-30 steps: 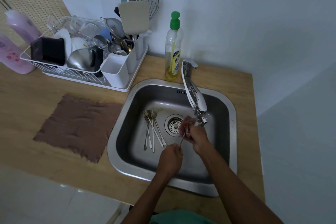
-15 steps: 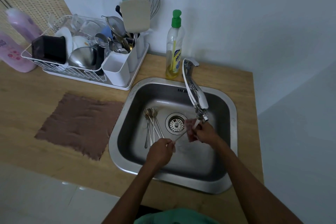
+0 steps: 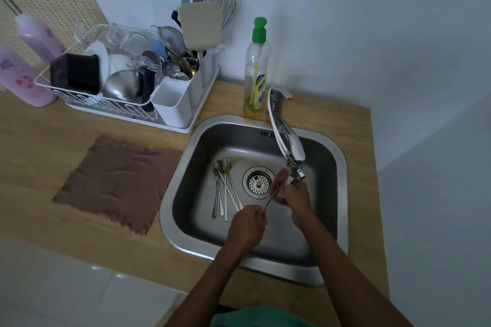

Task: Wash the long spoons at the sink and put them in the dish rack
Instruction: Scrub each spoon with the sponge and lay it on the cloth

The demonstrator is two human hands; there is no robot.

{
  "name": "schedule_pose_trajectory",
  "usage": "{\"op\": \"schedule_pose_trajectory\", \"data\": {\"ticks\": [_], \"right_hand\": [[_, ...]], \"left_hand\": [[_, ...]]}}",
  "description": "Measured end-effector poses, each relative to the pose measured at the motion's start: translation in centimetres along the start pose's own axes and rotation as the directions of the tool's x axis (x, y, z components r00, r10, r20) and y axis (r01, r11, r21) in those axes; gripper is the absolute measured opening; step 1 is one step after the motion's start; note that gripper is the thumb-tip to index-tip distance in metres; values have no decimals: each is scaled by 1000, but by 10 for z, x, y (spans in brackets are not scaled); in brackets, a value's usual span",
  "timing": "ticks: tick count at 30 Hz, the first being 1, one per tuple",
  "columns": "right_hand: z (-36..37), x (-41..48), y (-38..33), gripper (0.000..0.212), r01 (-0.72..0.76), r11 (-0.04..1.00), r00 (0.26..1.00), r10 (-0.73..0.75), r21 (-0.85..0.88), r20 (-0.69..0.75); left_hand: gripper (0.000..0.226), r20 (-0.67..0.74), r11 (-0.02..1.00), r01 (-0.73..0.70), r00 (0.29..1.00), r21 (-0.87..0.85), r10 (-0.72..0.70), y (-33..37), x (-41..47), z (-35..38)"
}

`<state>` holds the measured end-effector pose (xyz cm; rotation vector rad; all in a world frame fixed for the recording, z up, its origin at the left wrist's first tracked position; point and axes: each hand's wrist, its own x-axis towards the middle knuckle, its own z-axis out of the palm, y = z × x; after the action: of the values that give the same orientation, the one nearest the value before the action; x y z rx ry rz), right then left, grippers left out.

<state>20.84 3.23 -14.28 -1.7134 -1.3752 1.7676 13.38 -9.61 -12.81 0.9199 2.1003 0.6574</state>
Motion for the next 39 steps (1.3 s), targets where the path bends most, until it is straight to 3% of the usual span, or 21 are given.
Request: {"op": "schedule_pose_trajectory", "data": {"ticks": [4, 7, 10, 13, 15, 20, 22, 24, 30, 34, 39], "right_hand": [[-14, 4, -7, 16, -60, 995, 974, 42, 74, 223], [-16, 2, -11, 20, -69, 996, 989, 61, 54, 137], [-3, -1, -7, 22, -114, 978, 993, 117, 174, -6], [3, -2, -5, 17, -214, 915, 976, 188, 341, 107], [2, 0, -3, 15, -211, 921, 972, 161, 328, 174], [8, 2, -3, 22, -211, 916, 977, 200, 342, 66], [9, 1, -2, 32, -238, 877, 971, 201, 417, 131], [6, -1, 0, 24, -250, 847, 964, 174, 469, 201], [8, 5, 8, 21, -175, 925, 982, 188, 337, -5], [5, -3, 5, 22, -235, 862, 968, 166, 449, 187], [8, 9, 9, 22, -244, 914, 970, 231, 325, 80]], "left_hand": [[38, -1, 1000, -2, 1000, 3, 2, -6, -2, -1], [39, 45, 1000, -16, 999, -14, 17, -4, -3, -3], [38, 62, 999, -4, 998, -37, 6, 7, -3, 3], [36, 14, 998, 37, 999, -54, -36, 8, -3, 5], [36, 0, 997, 51, 999, -65, -51, 4, -3, 4], [42, 22, 996, 25, 999, -80, -23, 14, -7, 8], [41, 27, 997, 34, 999, -73, -32, 15, -6, 7], [39, 38, 996, 56, 998, -68, -54, 11, -5, 4], [40, 75, 991, 79, 995, -110, -71, 16, -10, 11], [36, 36, 993, 95, 995, -77, -92, 9, -10, 11], [36, 34, 991, 92, 995, -100, -89, 12, -12, 14]]}}
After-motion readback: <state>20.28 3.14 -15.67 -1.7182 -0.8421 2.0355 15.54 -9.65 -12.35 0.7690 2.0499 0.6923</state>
